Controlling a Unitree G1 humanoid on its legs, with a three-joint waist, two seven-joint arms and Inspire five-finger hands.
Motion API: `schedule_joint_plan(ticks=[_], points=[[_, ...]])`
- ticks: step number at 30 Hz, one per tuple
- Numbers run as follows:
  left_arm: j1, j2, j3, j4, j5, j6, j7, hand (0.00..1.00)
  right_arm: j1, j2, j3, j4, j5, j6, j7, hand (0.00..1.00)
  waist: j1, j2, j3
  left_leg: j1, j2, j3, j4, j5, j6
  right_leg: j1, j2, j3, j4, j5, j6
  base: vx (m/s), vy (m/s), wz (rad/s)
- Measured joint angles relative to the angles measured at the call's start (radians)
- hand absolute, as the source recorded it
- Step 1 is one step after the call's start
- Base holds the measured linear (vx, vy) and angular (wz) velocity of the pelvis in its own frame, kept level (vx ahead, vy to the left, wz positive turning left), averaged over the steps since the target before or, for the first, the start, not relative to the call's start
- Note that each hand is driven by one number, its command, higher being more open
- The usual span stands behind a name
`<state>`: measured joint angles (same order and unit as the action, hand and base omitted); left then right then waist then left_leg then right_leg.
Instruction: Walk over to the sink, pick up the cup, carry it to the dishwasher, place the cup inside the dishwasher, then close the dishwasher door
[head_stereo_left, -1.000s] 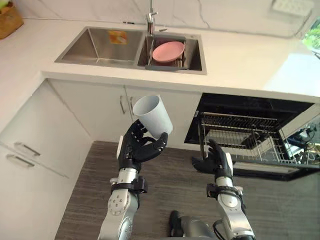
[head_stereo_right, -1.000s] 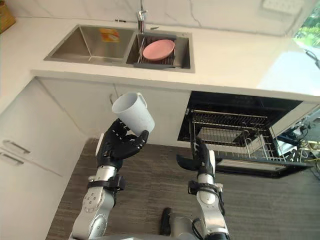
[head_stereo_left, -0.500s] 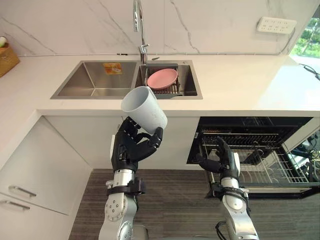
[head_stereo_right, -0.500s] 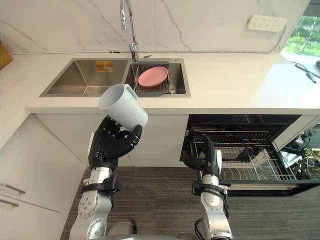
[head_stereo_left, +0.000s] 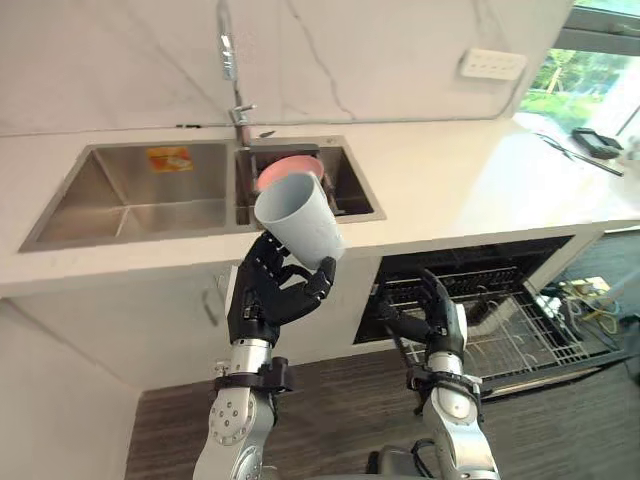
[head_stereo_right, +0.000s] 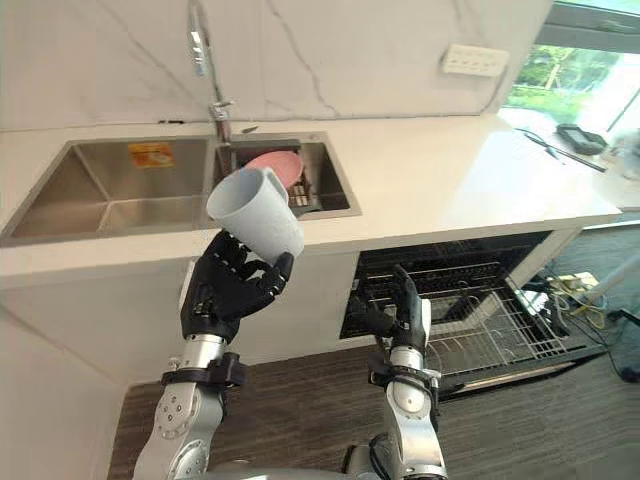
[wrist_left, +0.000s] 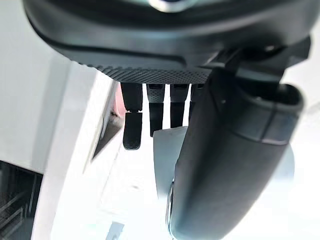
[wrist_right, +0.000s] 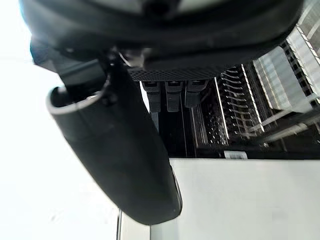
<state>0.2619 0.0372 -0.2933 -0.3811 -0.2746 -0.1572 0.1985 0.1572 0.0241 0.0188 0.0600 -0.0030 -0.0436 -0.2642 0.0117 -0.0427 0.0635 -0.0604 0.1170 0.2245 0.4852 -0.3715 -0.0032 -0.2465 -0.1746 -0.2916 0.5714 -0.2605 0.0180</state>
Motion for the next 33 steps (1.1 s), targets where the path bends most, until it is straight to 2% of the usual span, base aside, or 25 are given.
schedule_joint_plan(ticks=[3, 6, 7, 8, 9, 10, 12, 13, 14, 15, 17, 18, 22, 26, 33], points=[[-0.004, -0.035, -0.001, 0.006, 0.000, 0.003, -0.001, 0.30, 0.006, -0.018, -0.018, 0.000, 0.000, 0.000, -0.013, 0.90, -0.007, 0.025, -0.011, 0.023, 0.032, 0.001, -0.034, 0.013, -0.028, 0.033, 0.053, -0.010, -0.068, 0.005, -0.013, 0.24, -0.082, -0.17], [-0.013, -0.045, 0.010, 0.020, 0.000, 0.003, -0.001, 0.30, 0.009, -0.025, -0.031, -0.001, 0.000, 0.000, -0.028, 0.90, -0.007, 0.035, -0.011, 0.052, 0.072, 0.002, -0.004, 0.026, -0.050, 0.118, 0.102, -0.018, -0.162, 0.022, -0.017, 0.22, -0.057, -0.10], [-0.017, -0.047, 0.022, 0.034, 0.000, 0.003, 0.000, 0.30, 0.010, -0.026, -0.032, -0.008, 0.000, 0.000, -0.031, 0.90, -0.008, 0.039, -0.008, 0.043, 0.093, 0.002, 0.080, 0.041, -0.063, 0.169, 0.124, -0.011, -0.214, 0.035, -0.018, 0.21, -0.014, -0.20], [-0.018, -0.048, 0.035, 0.040, 0.000, 0.003, 0.001, 0.30, 0.011, -0.025, -0.031, -0.019, 0.000, 0.000, -0.031, 0.90, -0.008, 0.040, -0.007, 0.011, 0.109, -0.001, 0.177, 0.072, -0.065, 0.204, 0.131, -0.003, -0.254, 0.046, -0.016, 0.21, 0.006, -0.29], [-0.017, -0.046, 0.041, 0.042, 0.000, 0.004, 0.004, 0.30, 0.012, -0.022, -0.027, -0.032, 0.000, -0.002, -0.033, 0.90, 0.001, 0.037, -0.004, -0.031, 0.120, -0.015, 0.261, 0.076, -0.068, 0.235, 0.130, 0.012, -0.288, 0.062, -0.015, 0.23, 0.082, -0.37], [-0.021, -0.041, 0.042, 0.042, 0.002, 0.003, 0.005, 0.30, 0.006, -0.018, -0.034, -0.039, 0.000, -0.014, -0.038, 0.90, 0.009, 0.034, -0.005, -0.072, 0.105, -0.040, 0.267, 0.030, -0.073, 0.256, 0.122, 0.033, -0.320, 0.073, -0.005, 0.22, 0.135, -0.41], [-0.028, -0.036, 0.039, 0.043, 0.008, 0.003, 0.006, 0.30, -0.011, -0.019, -0.049, -0.033, 0.000, -0.021, -0.044, 0.90, 0.014, 0.030, -0.002, -0.134, 0.069, -0.113, 0.172, 0.012, -0.069, 0.260, 0.099, 0.053, -0.323, 0.078, 0.004, 0.18, 0.198, -0.36], [-0.028, -0.037, 0.040, 0.043, 0.022, 0.003, 0.007, 0.30, -0.020, -0.021, -0.054, -0.025, 0.000, -0.021, -0.047, 0.90, 0.019, 0.042, -0.003, -0.147, 0.043, -0.184, 0.032, 0.052, -0.065, 0.260, 0.089, 0.074, -0.316, 0.079, 0.010, 0.11, 0.229, -0.46], [-0.029, -0.037, 0.041, 0.048, 0.022, 0.002, 0.011, 0.30, -0.024, -0.025, -0.053, -0.015, 0.000, -0.022, -0.048, 0.90, 0.023, 0.042, 0.000, -0.136, 0.031, -0.204, -0.018, 0.141, -0.058, 0.264, 0.082, 0.098, -0.312, 0.079, 0.017, 0.14, 0.274, -0.53], [-0.032, -0.016, 0.045, 0.067, 0.023, 0.002, 0.017, 0.30, -0.024, -0.013, -0.050, 0.003, 0.000, -0.020, -0.048, 0.90, 0.023, 0.025, -0.003, -0.111, -0.005, -0.203, -0.039, 0.171, -0.058, 0.270, 0.064, 0.134, -0.335, 0.089, 0.029, 0.10, 0.198, -0.31], [-0.046, -0.001, 0.053, 0.082, 0.023, 0.002, 0.027, 0.30, -0.028, 0.002, -0.052, 0.001, 0.000, -0.024, -0.050, 0.90, 0.003, 0.001, -0.003, -0.107, -0.046, -0.199, -0.050, 0.179, -0.045, 0.285, 0.031, 0.173, -0.374, 0.097, 0.037, 0.10, 0.229, -0.01], [-0.043, 0.006, 0.054, 0.082, 0.023, 0.002, 0.037, 0.30, -0.027, 0.013, -0.058, 0.000, 0.000, -0.025, -0.053, 0.90, 0.003, -0.001, -0.002, -0.105, -0.055, -0.183, -0.052, 0.180, -0.044, 0.285, 0.020, 0.185, -0.389, 0.109, 0.051, 0.09, 0.213, -0.09], [-0.039, 0.015, 0.048, 0.072, 0.033, 0.002, 0.039, 0.30, -0.026, 0.017, -0.039, -0.029, 0.000, -0.025, -0.037, 0.90, 0.008, -0.003, -0.003, -0.083, -0.049, -0.128, -0.075, 0.176, -0.036, 0.271, 0.018, 0.232, -0.408, 0.126, 0.066, 0.01, 0.089, -0.45], [-0.038, 0.015, 0.034, 0.057, 0.043, 0.002, 0.038, 0.30, -0.020, 0.018, -0.030, -0.061, 0.000, -0.025, -0.035, 0.90, 0.005, -0.004, -0.004, -0.069, -0.035, -0.120, -0.119, 0.168, -0.029, 0.234, 0.044, 0.284, -0.420, 0.137, 0.083, -0.04, -0.023, -0.43], [-0.039, -0.022, 0.017, 0.045, 0.066, 0.005, 0.044, 0.30, 0.035, 0.015, -0.030, -0.088, 0.000, -0.025, -0.044, 0.90, -0.008, -0.003, -0.007, -0.026, -0.013, -0.075, -0.153, 0.169, -0.031, 0.225, 0.069, 0.346, -0.426, 0.153, 0.080, -0.01, -0.023, -0.28]])
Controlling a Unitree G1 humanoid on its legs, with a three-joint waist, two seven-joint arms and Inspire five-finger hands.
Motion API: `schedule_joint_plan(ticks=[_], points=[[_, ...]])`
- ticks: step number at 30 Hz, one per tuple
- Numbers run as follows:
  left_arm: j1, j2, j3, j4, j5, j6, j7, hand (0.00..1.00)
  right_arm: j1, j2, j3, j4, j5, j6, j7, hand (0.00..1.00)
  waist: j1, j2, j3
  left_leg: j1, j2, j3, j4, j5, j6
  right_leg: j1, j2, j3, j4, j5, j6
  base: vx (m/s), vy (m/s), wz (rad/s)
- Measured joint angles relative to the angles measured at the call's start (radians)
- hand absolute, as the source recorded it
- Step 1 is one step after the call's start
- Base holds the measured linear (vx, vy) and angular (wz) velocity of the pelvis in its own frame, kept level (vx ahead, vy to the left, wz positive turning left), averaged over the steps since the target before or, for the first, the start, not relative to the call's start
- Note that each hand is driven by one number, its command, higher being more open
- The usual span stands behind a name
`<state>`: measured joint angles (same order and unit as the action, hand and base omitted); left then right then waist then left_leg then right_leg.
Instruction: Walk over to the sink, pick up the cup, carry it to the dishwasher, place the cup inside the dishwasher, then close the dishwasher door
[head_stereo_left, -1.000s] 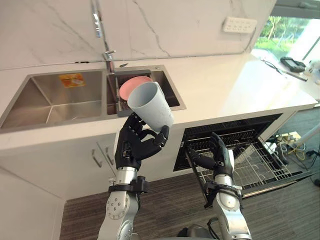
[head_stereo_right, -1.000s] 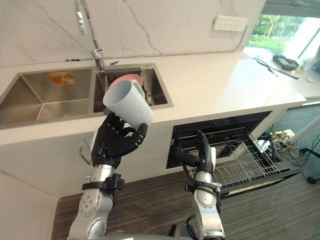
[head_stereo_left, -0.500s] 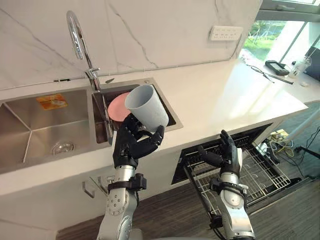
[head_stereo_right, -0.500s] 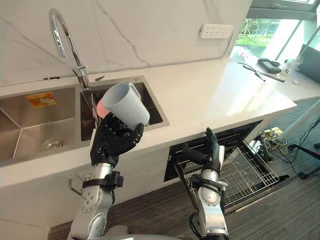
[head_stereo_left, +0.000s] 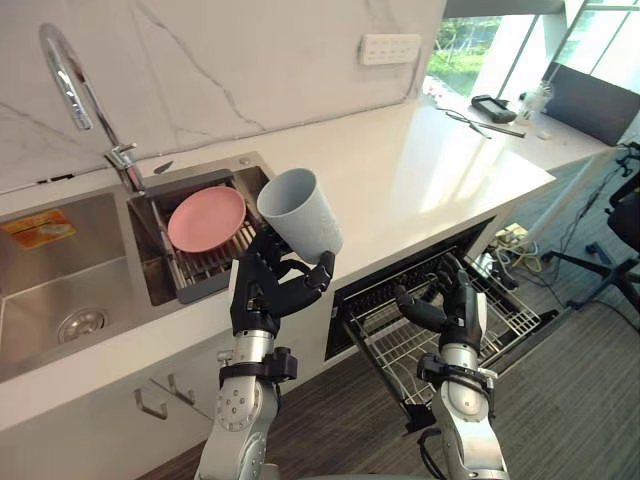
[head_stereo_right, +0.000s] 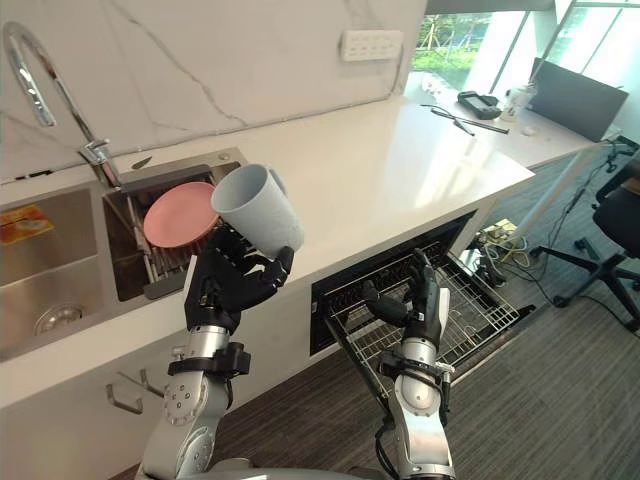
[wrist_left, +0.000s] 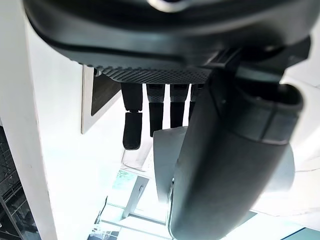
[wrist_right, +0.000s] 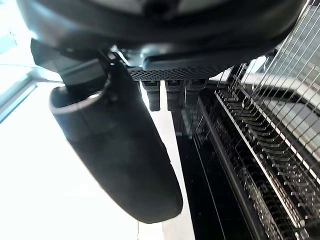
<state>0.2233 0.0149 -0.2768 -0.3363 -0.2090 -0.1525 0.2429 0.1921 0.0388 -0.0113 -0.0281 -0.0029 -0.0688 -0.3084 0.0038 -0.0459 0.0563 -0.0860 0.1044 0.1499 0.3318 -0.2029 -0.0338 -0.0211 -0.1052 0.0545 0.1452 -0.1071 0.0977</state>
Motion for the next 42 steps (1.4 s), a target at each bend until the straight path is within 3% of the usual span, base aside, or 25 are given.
schedule_joint_plan(ticks=[5, 13, 22, 30, 35, 42], points=[[0.000, 0.001, -0.004, -0.050, 0.015, 0.003, 0.020, 0.30, 0.019, 0.005, 0.008, -0.017, 0.001, 0.000, 0.009, 0.90, 0.002, 0.000, -0.007, 0.023, -0.006, 0.006, -0.020, 0.001, 0.000, 0.003, 0.002, 0.050, -0.030, 0.030, 0.005, 0.01, 0.022, -0.31], [0.000, 0.005, -0.001, -0.044, 0.073, 0.003, 0.027, 0.30, 0.033, 0.012, 0.029, -0.075, 0.055, -0.002, 0.045, 0.90, -0.005, 0.001, -0.024, 0.060, 0.000, 0.100, -0.050, 0.000, 0.001, -0.020, 0.009, 0.113, -0.063, 0.084, 0.010, -0.03, 0.019, -0.40], [-0.010, 0.013, 0.085, 0.044, 0.087, 0.009, 0.042, 0.30, 0.015, 0.002, 0.060, -0.117, 0.133, -0.028, 0.111, 0.90, -0.028, 0.012, -0.019, 0.069, 0.000, 0.156, -0.047, -0.003, 0.000, -0.036, 0.012, 0.137, -0.120, 0.154, 0.017, -0.05, 0.004, -0.30], [-0.063, 0.033, 0.161, 0.118, 0.091, 0.012, 0.057, 0.30, -0.007, -0.023, 0.097, -0.168, 0.219, -0.046, 0.180, 0.90, -0.034, 0.036, -0.016, 0.077, -0.001, 0.151, -0.047, -0.002, 0.002, -0.028, 0.018, 0.153, -0.176, 0.202, 0.013, -0.03, 0.008, -0.17], [-0.072, 0.036, 0.160, 0.158, 0.091, 0.017, 0.050, 0.30, -0.011, -0.039, 0.110, -0.189, 0.255, -0.056, 0.203, 0.90, -0.046, 0.051, -0.025, 0.078, -0.001, 0.151, -0.050, -0.001, 0.002, -0.025, 0.017, 0.153, -0.186, 0.202, 0.012, -0.01, 0.002, 0.00], [-0.104, 0.052, 0.134, 0.200, 0.092, 0.018, 0.029, 0.30, -0.049, -0.060, 0.168, -0.189, 0.326, -0.064, 0.244, 0.90, -0.046, 0.054, -0.026, 0.079, -0.002, 0.136, -0.058, 0.002, 0.003, -0.006, 0.016, 0.139, -0.214, 0.214, 0.010, 0.00, 0.004, 0.04]])
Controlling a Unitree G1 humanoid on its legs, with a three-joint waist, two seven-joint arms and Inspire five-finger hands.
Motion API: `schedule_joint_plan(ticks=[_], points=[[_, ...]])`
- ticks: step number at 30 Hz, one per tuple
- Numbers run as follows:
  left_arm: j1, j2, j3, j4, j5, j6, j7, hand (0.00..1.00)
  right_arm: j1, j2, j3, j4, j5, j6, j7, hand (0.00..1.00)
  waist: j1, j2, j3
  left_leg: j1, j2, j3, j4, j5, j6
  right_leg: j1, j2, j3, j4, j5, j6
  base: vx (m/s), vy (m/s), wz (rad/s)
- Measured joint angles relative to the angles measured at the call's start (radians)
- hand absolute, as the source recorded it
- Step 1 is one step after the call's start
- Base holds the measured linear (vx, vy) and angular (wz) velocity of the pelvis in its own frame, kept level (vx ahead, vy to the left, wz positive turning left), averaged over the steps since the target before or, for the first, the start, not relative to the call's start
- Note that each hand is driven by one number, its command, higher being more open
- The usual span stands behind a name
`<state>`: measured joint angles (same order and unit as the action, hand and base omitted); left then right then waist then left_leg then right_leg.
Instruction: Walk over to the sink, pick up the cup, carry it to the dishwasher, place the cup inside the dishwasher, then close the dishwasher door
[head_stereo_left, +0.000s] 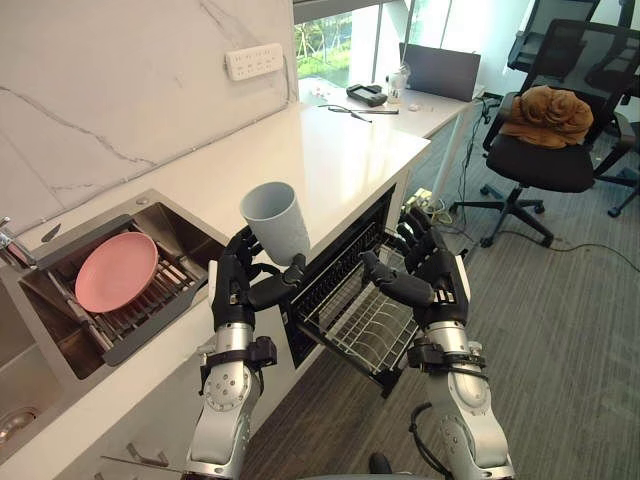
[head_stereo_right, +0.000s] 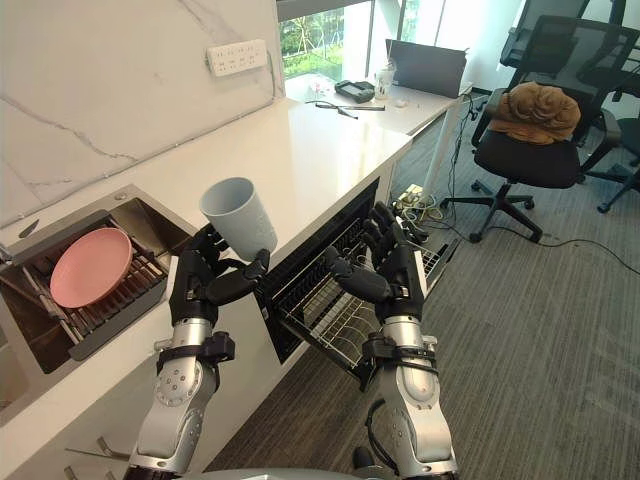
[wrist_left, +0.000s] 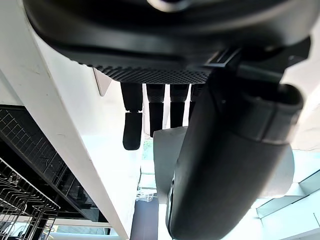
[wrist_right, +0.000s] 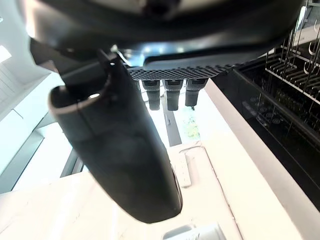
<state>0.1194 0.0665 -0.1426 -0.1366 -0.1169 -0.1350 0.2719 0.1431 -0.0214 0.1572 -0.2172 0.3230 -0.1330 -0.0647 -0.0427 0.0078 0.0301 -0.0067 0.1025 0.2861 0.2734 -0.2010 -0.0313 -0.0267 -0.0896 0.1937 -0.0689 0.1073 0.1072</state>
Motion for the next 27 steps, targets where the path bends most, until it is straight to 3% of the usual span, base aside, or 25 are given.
schedule_joint_plan(ticks=[13, 27], points=[[-0.049, 0.015, -0.087, 0.079, 0.041, 0.015, -0.053, 0.30, -0.024, -0.018, 0.076, 0.001, 0.047, -0.006, 0.053, 0.90, 0.000, -0.003, -0.008, 0.018, -0.008, -0.003, -0.043, 0.019, -0.001, 0.006, -0.002, -0.009, -0.008, 0.001, -0.001, 0.00, 0.000, 0.01], [-0.063, 0.012, -0.184, 0.069, 0.042, 0.016, -0.061, 0.30, -0.023, -0.016, 0.086, 0.020, -0.008, -0.006, 0.021, 0.90, 0.000, -0.013, -0.036, 0.020, -0.018, -0.025, -0.072, 0.034, -0.002, 0.011, -0.010, -0.037, -0.015, 0.001, -0.001, -0.02, -0.009, 0.04]])
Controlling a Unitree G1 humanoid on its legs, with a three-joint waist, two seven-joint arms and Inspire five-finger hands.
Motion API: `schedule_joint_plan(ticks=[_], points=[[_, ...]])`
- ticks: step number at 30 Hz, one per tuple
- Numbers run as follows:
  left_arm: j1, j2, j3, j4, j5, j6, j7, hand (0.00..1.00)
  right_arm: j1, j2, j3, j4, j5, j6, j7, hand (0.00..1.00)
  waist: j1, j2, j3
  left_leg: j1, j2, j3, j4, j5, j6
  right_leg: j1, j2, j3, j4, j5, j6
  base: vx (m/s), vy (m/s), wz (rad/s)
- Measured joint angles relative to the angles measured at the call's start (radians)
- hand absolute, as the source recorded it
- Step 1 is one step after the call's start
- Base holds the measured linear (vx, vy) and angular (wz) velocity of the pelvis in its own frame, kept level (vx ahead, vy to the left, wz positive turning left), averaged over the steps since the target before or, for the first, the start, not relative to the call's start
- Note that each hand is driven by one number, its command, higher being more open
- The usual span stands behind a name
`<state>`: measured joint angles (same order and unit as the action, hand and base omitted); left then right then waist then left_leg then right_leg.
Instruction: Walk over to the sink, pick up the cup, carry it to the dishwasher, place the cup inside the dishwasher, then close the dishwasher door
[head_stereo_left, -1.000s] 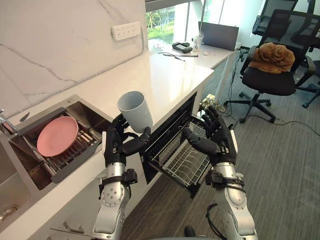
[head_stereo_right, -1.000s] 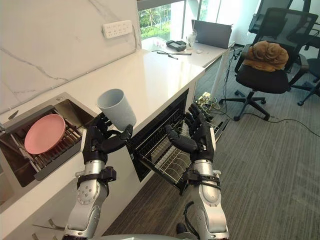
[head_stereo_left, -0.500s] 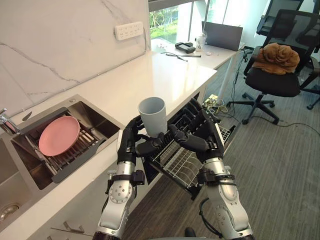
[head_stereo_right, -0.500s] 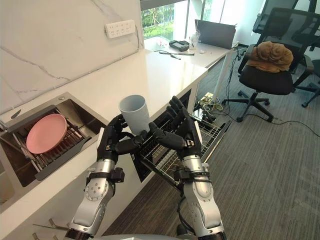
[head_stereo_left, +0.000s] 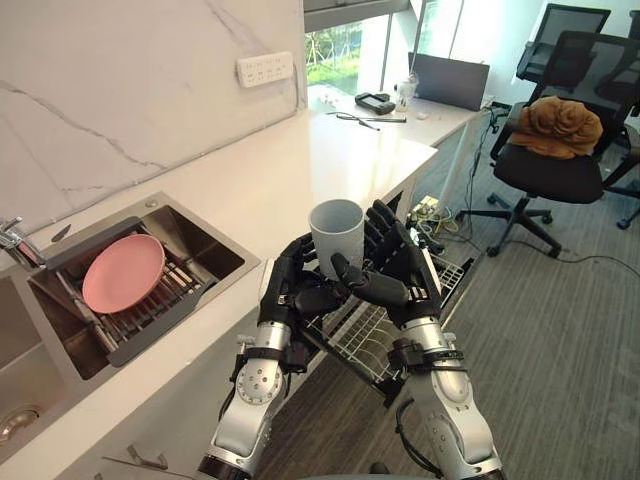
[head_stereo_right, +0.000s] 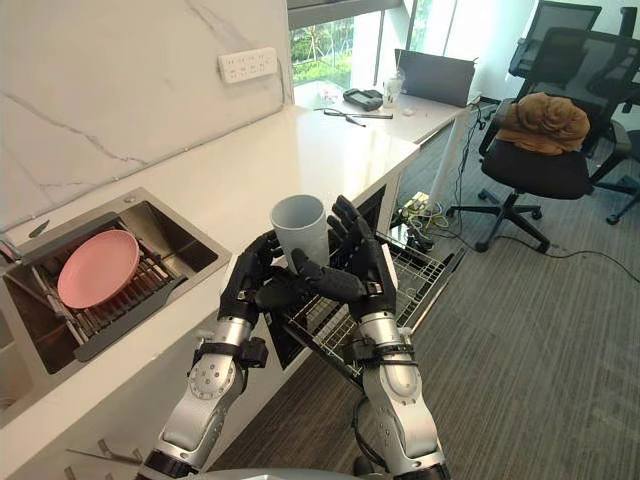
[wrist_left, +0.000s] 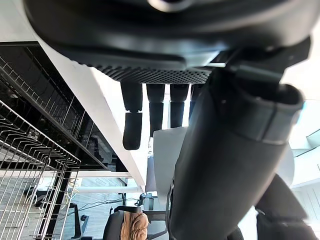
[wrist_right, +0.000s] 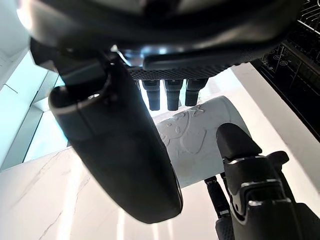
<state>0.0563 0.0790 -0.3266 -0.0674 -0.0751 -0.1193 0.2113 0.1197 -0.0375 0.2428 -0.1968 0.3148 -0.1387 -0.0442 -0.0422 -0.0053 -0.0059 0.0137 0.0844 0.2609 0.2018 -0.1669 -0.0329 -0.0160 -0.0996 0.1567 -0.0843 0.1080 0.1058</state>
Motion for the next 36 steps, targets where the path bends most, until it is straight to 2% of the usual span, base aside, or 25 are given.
schedule_joint_plan(ticks=[24, 25, 36], points=[[-0.018, -0.002, -0.048, -0.011, -0.006, 0.000, 0.001, 0.30, 0.004, 0.002, -0.022, -0.001, -0.047, -0.030, -0.027, 0.90, -0.002, -0.014, -0.009, 0.003, -0.001, -0.004, -0.009, 0.003, -0.002, -0.003, 0.002, 0.000, 0.000, -0.003, -0.004, 0.00, -0.001, 0.00], [-0.018, -0.002, -0.049, -0.011, -0.007, 0.000, 0.001, 0.30, 0.004, 0.002, -0.022, -0.001, -0.047, -0.030, -0.028, 0.30, -0.002, -0.014, -0.009, 0.002, 0.000, -0.004, -0.009, 0.003, -0.002, -0.003, 0.002, 0.000, 0.000, -0.003, -0.005, 0.00, 0.000, 0.00], [-0.031, 0.010, -0.090, -0.009, -0.065, -0.004, 0.001, 0.30, 0.004, -0.007, -0.062, -0.007, -0.051, -0.030, -0.038, 0.30, -0.005, -0.021, -0.014, -0.002, -0.001, -0.008, -0.009, 0.003, -0.002, -0.006, 0.001, -0.003, -0.001, -0.004, -0.005, 0.00, 0.000, 0.00]])
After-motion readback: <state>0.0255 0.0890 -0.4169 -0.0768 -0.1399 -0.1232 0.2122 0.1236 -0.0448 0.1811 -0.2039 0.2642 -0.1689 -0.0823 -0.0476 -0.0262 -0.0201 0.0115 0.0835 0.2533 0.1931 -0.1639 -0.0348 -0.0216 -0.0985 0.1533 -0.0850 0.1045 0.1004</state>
